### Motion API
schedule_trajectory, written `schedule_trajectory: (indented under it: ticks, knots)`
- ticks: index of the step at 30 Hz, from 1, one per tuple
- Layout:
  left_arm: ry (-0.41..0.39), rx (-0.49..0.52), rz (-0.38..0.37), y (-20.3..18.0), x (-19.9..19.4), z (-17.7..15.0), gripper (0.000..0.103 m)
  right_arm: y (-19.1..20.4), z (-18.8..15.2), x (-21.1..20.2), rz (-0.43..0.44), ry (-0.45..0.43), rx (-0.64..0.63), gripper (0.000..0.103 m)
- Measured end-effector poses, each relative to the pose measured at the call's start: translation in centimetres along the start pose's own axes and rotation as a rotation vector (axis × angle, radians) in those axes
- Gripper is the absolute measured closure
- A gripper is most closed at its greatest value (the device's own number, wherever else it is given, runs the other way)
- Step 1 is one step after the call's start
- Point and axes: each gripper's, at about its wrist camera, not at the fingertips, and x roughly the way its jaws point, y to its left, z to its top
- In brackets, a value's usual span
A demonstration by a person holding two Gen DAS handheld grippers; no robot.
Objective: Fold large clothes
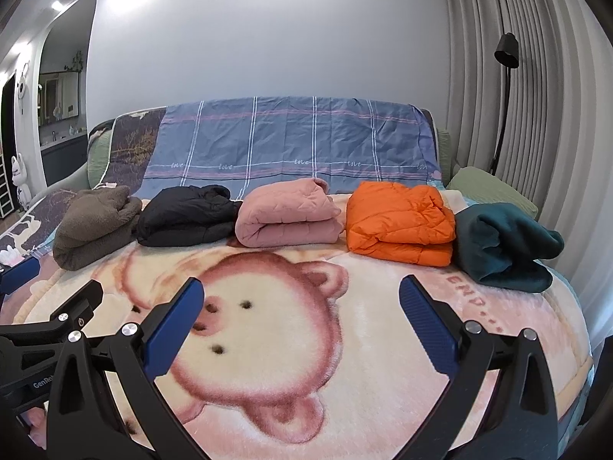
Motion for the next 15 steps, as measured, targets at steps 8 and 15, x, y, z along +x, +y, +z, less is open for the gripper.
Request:
schedule_trajectory:
  ticks: [8, 15]
  knots:
    - [0.023, -0.009, 0.0, 0.6, 1.4, -0.2, 0.002, 0.7, 0.0, 1.3, -0.015, 0.027, -0.002, 0.001]
    - [0.036, -0.005, -0.025, 0.5, 2.2, -0.2, 0.002, 1.4, 0.1, 1.8, -0.029, 0.037, -0.019, 0.001]
